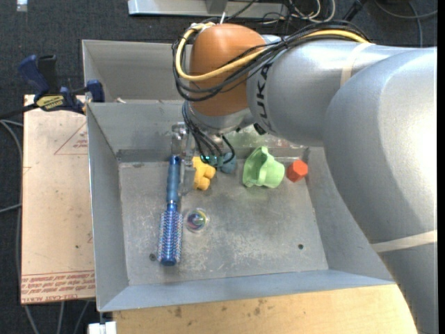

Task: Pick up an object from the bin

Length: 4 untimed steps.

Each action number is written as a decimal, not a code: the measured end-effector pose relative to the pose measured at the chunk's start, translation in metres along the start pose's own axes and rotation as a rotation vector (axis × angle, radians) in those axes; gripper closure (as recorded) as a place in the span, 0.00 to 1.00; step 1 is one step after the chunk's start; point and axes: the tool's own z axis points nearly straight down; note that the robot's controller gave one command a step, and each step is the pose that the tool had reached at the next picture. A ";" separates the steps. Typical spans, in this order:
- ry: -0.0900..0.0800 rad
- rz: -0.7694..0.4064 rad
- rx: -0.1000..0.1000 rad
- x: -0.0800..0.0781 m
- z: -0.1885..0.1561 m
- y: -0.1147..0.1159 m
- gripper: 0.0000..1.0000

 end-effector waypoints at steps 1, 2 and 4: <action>-0.010 -0.278 0.000 0.006 0.070 -0.007 0.00; -0.010 -0.892 0.003 -0.001 0.069 0.000 0.00; -0.015 -0.909 0.003 0.034 -0.067 0.039 1.00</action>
Offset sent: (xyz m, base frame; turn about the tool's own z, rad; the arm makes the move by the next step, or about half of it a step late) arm -0.0077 -0.0079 -0.0699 -0.2795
